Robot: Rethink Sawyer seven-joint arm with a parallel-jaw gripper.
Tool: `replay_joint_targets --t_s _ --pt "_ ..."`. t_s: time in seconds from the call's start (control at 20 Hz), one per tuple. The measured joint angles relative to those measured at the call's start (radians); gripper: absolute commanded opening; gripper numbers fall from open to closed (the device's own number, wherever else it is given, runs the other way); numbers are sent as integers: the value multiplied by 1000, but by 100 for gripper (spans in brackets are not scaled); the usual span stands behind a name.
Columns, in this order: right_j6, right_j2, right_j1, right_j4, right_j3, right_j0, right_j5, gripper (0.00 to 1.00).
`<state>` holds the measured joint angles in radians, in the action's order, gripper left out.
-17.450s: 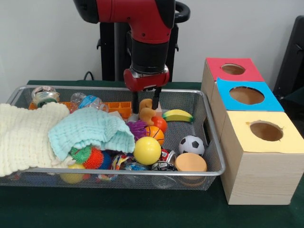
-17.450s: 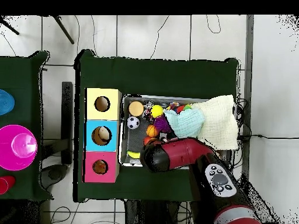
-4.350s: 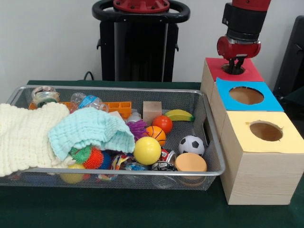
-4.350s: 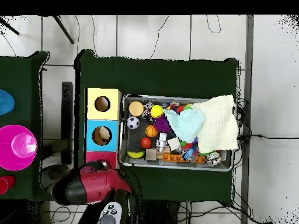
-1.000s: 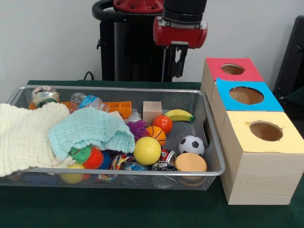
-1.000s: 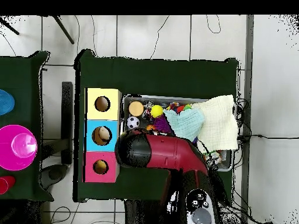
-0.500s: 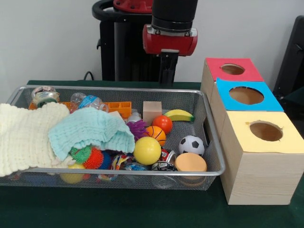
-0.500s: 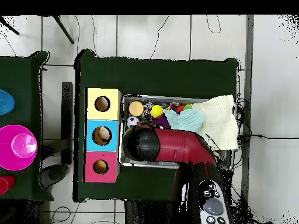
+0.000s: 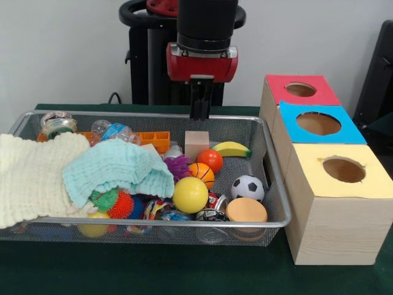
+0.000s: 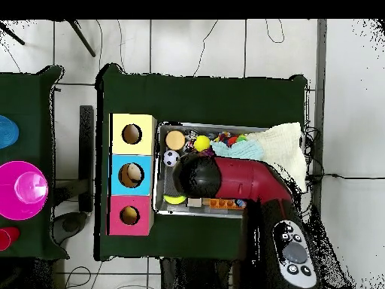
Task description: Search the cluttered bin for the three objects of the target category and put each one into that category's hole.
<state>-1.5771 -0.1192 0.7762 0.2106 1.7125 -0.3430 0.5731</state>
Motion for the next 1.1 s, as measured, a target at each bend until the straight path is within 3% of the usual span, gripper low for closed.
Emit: replay_joint_targets --t_s 1.1 --pt "1 -178 -27 82 -118 -174 164 0"
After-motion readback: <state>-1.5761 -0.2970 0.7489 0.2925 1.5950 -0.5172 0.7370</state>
